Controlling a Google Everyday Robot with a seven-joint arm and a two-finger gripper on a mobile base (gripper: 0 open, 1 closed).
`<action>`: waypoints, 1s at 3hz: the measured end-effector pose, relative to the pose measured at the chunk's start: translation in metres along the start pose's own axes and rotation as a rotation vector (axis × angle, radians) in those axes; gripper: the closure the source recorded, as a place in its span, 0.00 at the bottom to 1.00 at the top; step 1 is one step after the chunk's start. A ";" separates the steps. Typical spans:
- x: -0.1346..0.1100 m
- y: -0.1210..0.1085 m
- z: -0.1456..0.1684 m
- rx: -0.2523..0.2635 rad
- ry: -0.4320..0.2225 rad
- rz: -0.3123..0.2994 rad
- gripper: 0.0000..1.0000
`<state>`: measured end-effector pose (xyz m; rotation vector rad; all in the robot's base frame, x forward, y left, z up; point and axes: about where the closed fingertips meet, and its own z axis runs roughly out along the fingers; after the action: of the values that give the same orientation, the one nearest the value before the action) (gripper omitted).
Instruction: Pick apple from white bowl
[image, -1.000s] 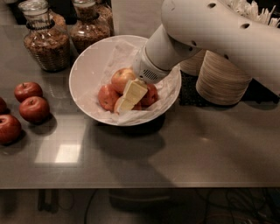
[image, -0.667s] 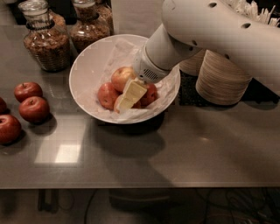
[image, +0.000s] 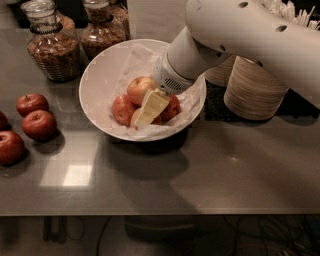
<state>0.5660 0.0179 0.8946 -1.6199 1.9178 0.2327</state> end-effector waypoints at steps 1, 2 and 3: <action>-0.008 -0.014 -0.015 0.003 -0.030 0.021 1.00; -0.010 -0.014 -0.017 0.003 -0.030 0.021 1.00; -0.037 -0.018 -0.045 0.051 -0.035 -0.056 1.00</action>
Offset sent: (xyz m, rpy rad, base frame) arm 0.0224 -0.0127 0.0397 0.0850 0.0188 -0.0308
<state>0.5705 0.0220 0.9559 -1.6227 1.8353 0.1870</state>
